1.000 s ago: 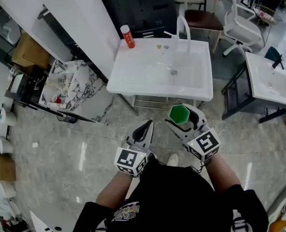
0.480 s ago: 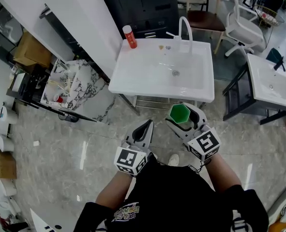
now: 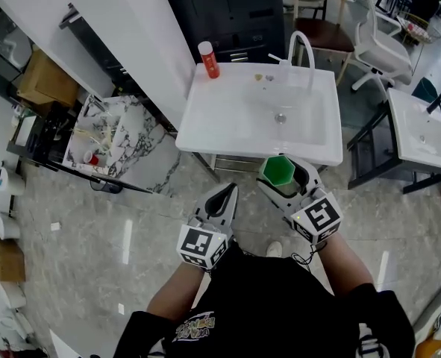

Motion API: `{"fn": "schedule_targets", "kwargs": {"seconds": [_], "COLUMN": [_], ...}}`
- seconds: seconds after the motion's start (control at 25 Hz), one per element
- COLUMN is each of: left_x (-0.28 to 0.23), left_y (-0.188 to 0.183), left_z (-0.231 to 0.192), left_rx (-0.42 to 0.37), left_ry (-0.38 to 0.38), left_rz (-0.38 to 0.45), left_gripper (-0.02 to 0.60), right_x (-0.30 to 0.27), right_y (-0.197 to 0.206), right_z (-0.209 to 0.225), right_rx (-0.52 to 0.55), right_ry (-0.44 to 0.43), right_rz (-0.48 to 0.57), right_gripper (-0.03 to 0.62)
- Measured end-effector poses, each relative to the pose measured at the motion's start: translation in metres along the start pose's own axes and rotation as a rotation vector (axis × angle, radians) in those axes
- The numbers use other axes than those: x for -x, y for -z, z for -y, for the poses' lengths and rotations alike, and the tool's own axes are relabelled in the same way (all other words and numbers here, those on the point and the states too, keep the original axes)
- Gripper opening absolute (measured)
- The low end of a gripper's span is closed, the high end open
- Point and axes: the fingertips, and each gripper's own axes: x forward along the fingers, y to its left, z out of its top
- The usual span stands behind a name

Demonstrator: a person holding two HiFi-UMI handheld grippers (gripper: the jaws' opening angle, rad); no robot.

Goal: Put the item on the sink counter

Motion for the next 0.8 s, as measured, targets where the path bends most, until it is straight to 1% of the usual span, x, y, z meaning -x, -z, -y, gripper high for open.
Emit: {"fn": "schedule_targets", "kwargs": {"seconds": [0.44, 0.64, 0.8], "left_x": [-0.010, -0.014, -0.017], "left_y": [-0.012, -0.017, -0.021], "left_z": [-0.119, -0.169, -0.200], "left_rx": [0.011, -0.006, -0.021], "left_ry": [0.062, 0.092, 0.111], "left_rz": [-0.008, -0.007, -0.002], "left_gripper": [0.014, 0.014, 0.014], "right_x": [-0.121, -0.176, -0.212], "right_y": [-0.018, -0.024, -0.031], "right_z": [-0.007, -0.012, -0.016], "right_rx": [-0.004, 0.007, 0.015], "right_ry": [0.042, 0.050, 0.061], "right_rz": [-0.018, -0.016, -0.007], "right_gripper": [0.368, 0.367, 0.367]}}
